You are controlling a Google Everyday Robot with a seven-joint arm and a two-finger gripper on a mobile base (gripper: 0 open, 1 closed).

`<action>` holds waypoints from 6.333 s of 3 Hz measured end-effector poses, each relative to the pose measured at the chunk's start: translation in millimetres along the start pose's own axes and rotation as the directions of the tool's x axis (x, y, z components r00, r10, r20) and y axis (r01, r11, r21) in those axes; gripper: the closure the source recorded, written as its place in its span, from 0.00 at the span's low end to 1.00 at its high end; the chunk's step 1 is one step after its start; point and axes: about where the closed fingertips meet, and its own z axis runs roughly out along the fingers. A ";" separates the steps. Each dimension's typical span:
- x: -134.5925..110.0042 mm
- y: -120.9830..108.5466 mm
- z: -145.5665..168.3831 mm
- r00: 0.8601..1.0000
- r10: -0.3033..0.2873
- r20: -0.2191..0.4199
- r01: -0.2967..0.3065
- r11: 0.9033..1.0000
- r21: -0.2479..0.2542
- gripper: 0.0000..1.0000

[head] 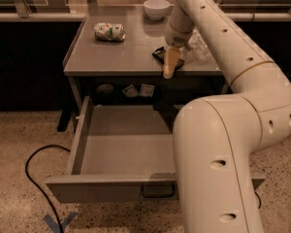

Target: Place rxbar chocolate into top drawer

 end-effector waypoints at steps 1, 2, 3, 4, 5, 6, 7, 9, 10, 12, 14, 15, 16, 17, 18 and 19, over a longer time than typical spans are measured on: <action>-0.2 -1.0 -0.1 1.000 0.000 0.001 0.000 1.000 0.003 0.20; -0.2 -1.0 -0.1 1.000 0.000 0.001 0.000 1.000 0.003 0.41; -0.2 -1.0 0.0 1.000 0.000 0.001 0.000 1.000 0.003 0.64; -2.9 1.6 -6.4 1.000 0.001 0.015 -0.001 1.000 0.006 0.88; -8.7 3.2 -18.5 1.000 0.000 0.031 0.000 1.000 0.014 1.00; -29.8 5.6 -55.1 0.997 -0.023 0.077 0.019 0.999 0.048 1.00; -60.3 11.8 -84.8 0.988 -0.061 0.141 0.050 0.996 0.080 1.00; -114.6 52.5 -131.0 0.931 -0.180 0.319 0.138 0.979 0.150 1.00; -115.3 96.1 -135.5 0.892 -0.218 0.396 0.198 0.976 0.093 1.00; -60.7 142.1 -93.8 0.875 -0.227 0.429 0.232 0.972 0.041 1.00; -61.0 150.7 -72.8 0.876 -0.202 0.439 0.203 0.978 0.044 1.00; -64.3 177.5 -46.1 0.870 -0.151 0.469 0.138 0.989 0.061 1.00; -77.6 223.3 6.0 0.855 -0.131 0.501 0.123 0.991 0.049 1.00; -80.2 258.3 62.1 0.851 -0.080 0.519 0.112 0.993 -0.030 1.00; -83.5 273.6 95.7 0.829 -0.038 0.557 0.116 0.988 -0.104 1.00; -83.0 275.2 99.1 0.829 -0.033 0.559 0.114 0.987 -0.111 1.00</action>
Offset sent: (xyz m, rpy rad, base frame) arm 0.0010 0.0001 0.0004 0.0011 -0.0028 -0.0005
